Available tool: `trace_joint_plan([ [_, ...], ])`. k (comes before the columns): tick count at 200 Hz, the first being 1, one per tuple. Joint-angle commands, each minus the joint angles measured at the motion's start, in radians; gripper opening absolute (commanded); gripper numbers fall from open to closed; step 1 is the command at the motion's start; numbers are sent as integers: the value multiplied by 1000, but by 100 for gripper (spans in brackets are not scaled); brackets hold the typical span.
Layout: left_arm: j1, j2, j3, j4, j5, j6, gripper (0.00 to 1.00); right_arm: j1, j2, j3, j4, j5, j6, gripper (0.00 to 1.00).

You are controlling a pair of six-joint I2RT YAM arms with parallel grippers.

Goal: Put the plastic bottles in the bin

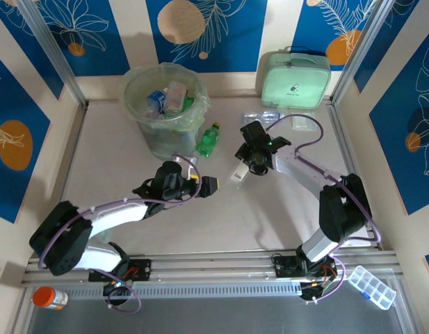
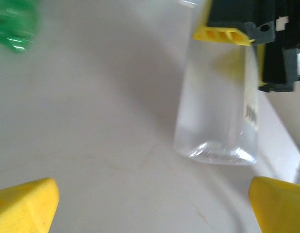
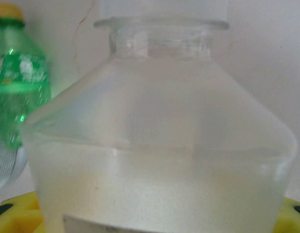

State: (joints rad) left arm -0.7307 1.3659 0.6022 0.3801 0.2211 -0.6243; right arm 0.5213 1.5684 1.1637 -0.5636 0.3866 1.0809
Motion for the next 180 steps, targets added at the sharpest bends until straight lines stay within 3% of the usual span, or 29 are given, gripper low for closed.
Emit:
trace_joint_plan([
  [1, 2, 34, 25, 199, 213, -33, 99, 43, -79, -48, 54, 41, -92, 57],
  [63, 2, 136, 34, 294, 275, -27, 99, 169, -238, -193, 214, 38, -159, 56],
  [139, 1, 215, 29, 477, 395, -77, 100, 209, -282, -255, 328, -33, -153, 56],
  [180, -5, 242, 50, 455, 407, -63, 90, 210, -294, -274, 372, -83, -142, 55],
])
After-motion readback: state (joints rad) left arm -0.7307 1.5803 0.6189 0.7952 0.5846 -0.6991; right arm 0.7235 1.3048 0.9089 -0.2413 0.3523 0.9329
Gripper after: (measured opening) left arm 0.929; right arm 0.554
